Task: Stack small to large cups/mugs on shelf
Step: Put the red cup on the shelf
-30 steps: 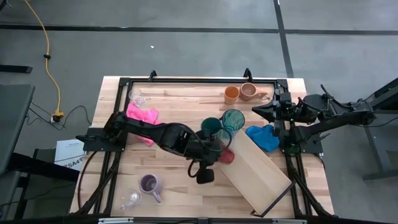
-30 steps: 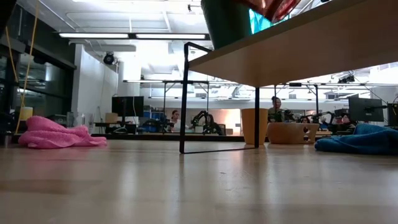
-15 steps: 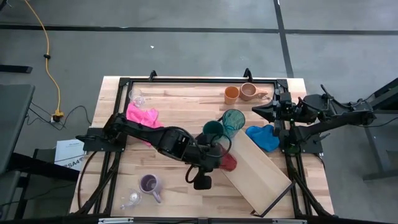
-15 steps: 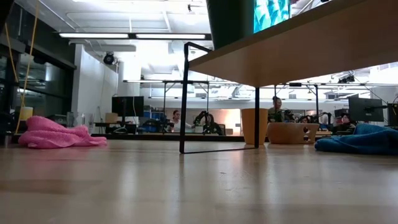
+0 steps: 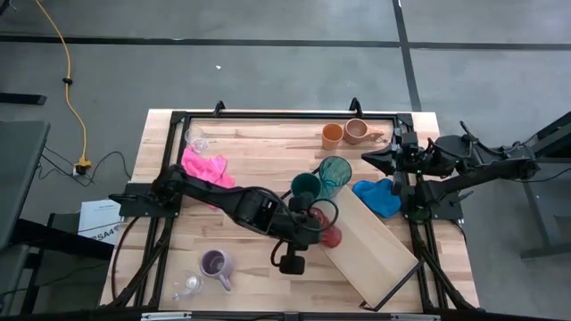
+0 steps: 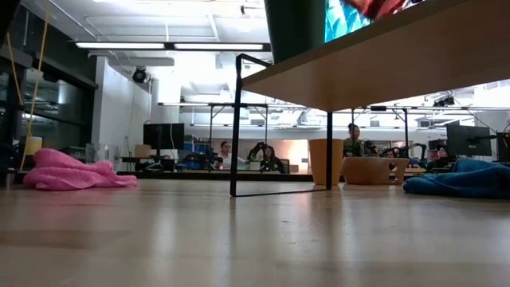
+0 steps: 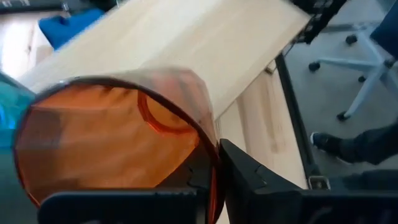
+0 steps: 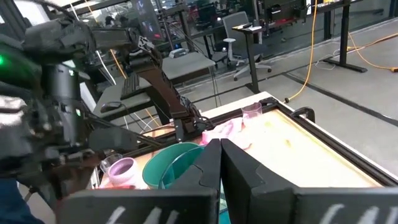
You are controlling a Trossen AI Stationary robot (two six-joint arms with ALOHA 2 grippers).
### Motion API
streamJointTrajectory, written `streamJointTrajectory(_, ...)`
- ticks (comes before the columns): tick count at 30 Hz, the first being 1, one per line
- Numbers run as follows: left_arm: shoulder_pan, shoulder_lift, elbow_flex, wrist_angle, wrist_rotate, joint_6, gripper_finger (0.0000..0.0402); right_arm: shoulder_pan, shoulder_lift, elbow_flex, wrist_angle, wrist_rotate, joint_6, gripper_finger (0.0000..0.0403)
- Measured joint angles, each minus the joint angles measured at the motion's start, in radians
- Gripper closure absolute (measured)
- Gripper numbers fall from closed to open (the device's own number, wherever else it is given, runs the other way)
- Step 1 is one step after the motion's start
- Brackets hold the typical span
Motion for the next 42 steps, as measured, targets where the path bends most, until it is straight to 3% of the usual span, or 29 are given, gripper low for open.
streamJointTrajectory(13, 0.002, 0.008, 0.0, 0.007, -0.066, 0.026, 0.0374, 0.0, 0.0, 0.0, 0.008, 0.0, 0.003, 0.0402)
streamJointTrajectory(30, 0.002, 0.008, 0.0, 0.009, -0.131, 0.056, 0.031, 0.0, 0.0, 0.0, 0.008, 0.0, 0.001, 0.0402)
streamJointTrajectory(42, 0.024, 0.008, 0.0, 0.091, -0.133, 0.096, 0.0305, 0.0, 0.0, 0.0, 0.008, 0.0, 0.003, 0.0402)
